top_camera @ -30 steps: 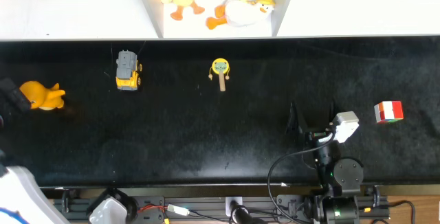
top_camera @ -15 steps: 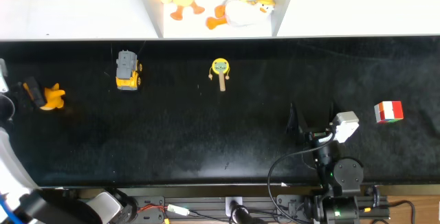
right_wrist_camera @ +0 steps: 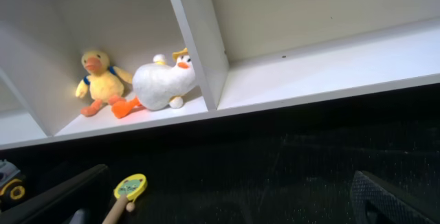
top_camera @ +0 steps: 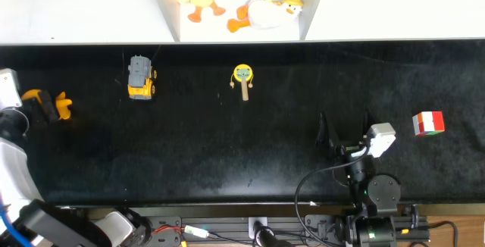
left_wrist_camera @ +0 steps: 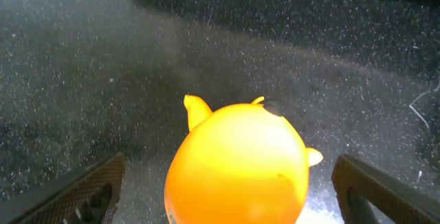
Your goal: Store Toys
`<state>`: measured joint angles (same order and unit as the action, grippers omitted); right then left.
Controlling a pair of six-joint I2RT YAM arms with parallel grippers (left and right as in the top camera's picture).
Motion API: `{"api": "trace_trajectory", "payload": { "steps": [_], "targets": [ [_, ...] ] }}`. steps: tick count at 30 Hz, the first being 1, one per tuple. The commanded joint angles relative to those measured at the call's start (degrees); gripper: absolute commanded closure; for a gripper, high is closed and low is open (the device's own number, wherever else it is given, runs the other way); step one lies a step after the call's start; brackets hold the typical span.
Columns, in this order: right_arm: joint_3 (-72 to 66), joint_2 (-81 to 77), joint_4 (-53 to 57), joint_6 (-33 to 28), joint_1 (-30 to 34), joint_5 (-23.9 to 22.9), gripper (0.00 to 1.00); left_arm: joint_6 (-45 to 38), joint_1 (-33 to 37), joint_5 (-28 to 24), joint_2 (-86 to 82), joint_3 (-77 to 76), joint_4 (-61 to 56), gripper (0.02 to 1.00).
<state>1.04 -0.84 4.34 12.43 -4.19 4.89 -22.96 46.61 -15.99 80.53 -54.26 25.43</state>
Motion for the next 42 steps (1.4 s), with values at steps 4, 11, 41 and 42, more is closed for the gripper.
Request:
{"api": "trace_trajectory", "payload": {
  "steps": [4, 11, 41, 42],
  "targets": [
    [-0.76, 0.57, -0.24, 0.44, -0.31, -0.44, 0.005, -1.03, 0.31, -3.85, 4.59, 1.77, -4.15, 0.231],
    [-0.76, 0.57, -0.24, 0.42, -0.31, -0.44, 0.003, 0.92, 0.31, -5.01, 4.66, 1.77, -6.1, 0.586],
    [-0.76, 0.57, -0.24, 0.42, -0.31, -0.44, 0.003, 12.74, -16.76, -4.5, 13.53, -21.66, -17.9, 0.884],
    [-0.76, 0.57, -0.24, 0.44, -0.31, -0.44, 0.007, 13.42, -16.96, -4.52, 14.53, -22.49, -17.9, 0.882]
  ]
}}
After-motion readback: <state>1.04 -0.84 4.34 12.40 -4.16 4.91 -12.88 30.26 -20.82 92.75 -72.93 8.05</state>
